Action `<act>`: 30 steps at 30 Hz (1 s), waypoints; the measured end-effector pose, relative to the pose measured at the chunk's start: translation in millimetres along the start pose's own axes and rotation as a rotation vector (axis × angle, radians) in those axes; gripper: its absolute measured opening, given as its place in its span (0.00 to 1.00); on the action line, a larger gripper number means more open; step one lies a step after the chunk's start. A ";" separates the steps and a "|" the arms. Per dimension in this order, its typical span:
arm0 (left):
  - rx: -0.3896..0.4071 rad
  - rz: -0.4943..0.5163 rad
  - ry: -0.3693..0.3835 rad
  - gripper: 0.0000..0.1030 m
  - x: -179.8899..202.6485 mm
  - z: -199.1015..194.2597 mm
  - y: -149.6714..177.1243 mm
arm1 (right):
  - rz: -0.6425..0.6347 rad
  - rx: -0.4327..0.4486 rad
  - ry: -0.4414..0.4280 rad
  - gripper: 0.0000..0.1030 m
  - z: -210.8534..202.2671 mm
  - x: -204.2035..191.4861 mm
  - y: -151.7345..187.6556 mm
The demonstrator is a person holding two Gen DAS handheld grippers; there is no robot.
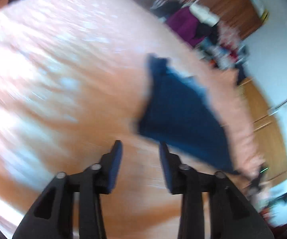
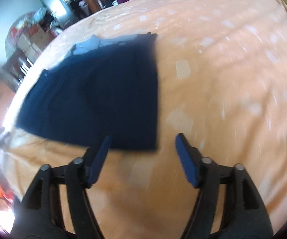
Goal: Fold small clothes
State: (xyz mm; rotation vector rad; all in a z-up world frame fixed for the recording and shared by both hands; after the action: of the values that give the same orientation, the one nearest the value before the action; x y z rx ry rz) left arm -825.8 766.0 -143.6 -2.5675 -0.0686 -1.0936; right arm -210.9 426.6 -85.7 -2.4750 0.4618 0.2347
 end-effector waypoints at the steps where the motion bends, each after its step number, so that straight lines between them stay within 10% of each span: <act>1: -0.006 -0.017 0.036 0.55 6.3 5.6 4.9 | 0.016 -0.002 -0.005 0.70 -3.1 -5.6 8.7; 9: 0.092 -0.230 0.024 0.56 19.4 71.6 13.8 | -0.019 -0.046 -0.043 0.70 -2.7 -44.7 29.8; 19: 0.263 -0.267 0.045 0.54 14.6 103.5 -18.4 | -0.121 -0.011 -0.079 0.70 -15.2 -87.3 11.9; 26: 0.213 -0.306 0.043 0.54 10.2 124.0 -34.9 | -0.208 0.002 -0.139 0.70 -10.6 -133.2 -9.0; 28: 0.199 -0.321 0.071 0.41 7.5 123.6 -36.7 | -0.234 0.009 -0.159 0.70 -8.7 -149.3 -19.4; 29: 0.195 -0.328 0.063 0.09 4.9 123.9 -36.5 | -0.243 0.015 -0.173 0.70 -6.5 -158.3 -28.3; 30: 0.186 -0.326 0.067 0.05 3.5 124.8 -35.2 | -0.253 0.023 -0.190 0.70 -3.0 -169.4 -40.7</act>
State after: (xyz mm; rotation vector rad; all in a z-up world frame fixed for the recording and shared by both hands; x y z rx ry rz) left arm -743.4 840.4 -210.7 -2.4025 -0.5616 -1.2206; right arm -351.8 501.6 -15.9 -2.4290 0.0696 0.3536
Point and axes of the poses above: each gripper's, at about its wrist camera, not at the fingertips, and z roughly the way its jaws point, x to its right, y to its underside, the point moved 2 cm from there along z, roughly the way its jaws point, and after that the axes turned 6 degrees about -z, right-handed, at the moved point
